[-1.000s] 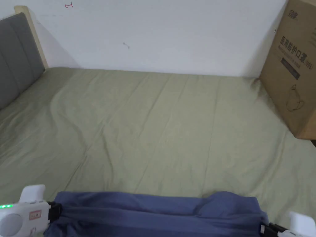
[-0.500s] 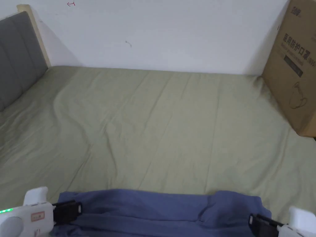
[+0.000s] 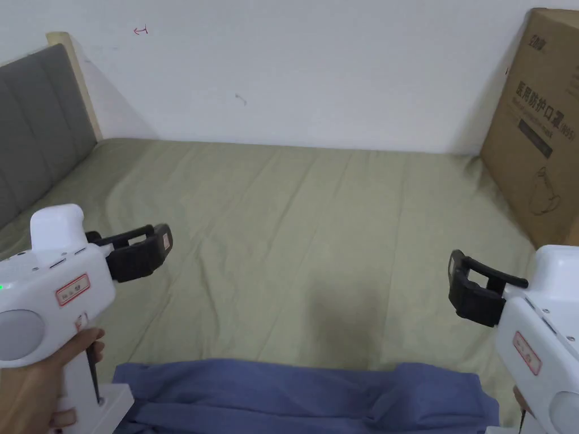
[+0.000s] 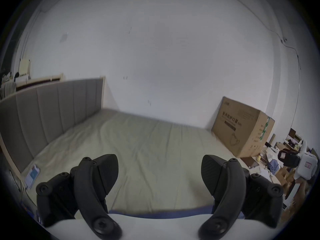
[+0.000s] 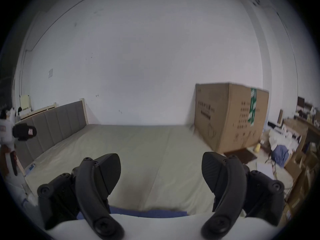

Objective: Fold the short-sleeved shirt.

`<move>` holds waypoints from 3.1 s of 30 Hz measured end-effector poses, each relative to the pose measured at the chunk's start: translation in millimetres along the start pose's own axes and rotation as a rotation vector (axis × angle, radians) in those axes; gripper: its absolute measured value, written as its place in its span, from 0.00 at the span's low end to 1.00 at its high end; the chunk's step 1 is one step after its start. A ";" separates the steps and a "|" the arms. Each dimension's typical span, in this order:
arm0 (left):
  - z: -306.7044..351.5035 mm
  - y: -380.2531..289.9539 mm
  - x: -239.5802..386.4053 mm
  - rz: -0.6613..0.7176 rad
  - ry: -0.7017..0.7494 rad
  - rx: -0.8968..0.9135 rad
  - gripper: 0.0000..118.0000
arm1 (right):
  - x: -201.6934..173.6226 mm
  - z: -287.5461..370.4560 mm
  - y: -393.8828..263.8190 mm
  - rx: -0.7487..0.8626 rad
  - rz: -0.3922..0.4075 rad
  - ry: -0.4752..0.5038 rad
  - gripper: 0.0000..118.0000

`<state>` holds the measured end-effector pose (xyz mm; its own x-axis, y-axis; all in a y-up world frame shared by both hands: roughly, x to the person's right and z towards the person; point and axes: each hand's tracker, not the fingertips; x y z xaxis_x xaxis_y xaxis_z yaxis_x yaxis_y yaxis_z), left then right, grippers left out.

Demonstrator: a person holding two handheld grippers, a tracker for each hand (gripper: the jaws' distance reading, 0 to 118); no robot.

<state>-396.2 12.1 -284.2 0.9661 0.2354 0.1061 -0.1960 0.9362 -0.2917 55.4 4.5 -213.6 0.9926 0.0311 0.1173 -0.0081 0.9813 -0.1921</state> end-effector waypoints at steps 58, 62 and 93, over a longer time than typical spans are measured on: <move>-94.4 -196.2 -178.4 0.343 -0.092 -0.815 0.08 | -46.3 -45.8 -36.5 -0.144 0.093 -0.014 0.00; -78.5 -167.3 -168.8 0.252 -0.095 -0.755 0.07 | -40.6 -41.3 -29.9 -0.129 0.081 -0.022 0.00; -91.9 -148.9 35.7 -0.085 -0.100 -0.826 0.07 | 1.8 3.4 -17.4 -0.045 0.039 0.000 0.00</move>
<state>-317.1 -142.9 -324.3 0.9451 0.2308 0.2314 0.1006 0.4680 -0.8780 56.9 -11.9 -206.7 0.9917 0.0692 0.1085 -0.0414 0.9699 -0.2399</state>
